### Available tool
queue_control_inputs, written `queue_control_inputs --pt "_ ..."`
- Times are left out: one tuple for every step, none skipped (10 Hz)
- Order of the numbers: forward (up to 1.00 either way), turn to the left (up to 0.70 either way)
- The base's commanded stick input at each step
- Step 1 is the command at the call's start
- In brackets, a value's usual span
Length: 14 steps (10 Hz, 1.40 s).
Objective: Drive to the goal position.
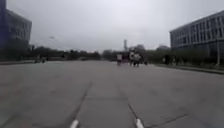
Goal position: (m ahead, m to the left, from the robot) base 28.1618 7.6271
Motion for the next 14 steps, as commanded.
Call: queue_control_inputs --pt "1.0 0.0" --pt "1.0 0.0" --pt "1.0 0.0" --pt "1.0 0.0" --pt "1.0 0.0" --pt "1.0 0.0" --pt "1.0 0.0" --pt "1.0 0.0" --pt "1.0 0.0" --pt "1.0 0.0" --pt "1.0 0.0" --pt "1.0 0.0" --pt "1.0 0.0" --pt "1.0 0.0"
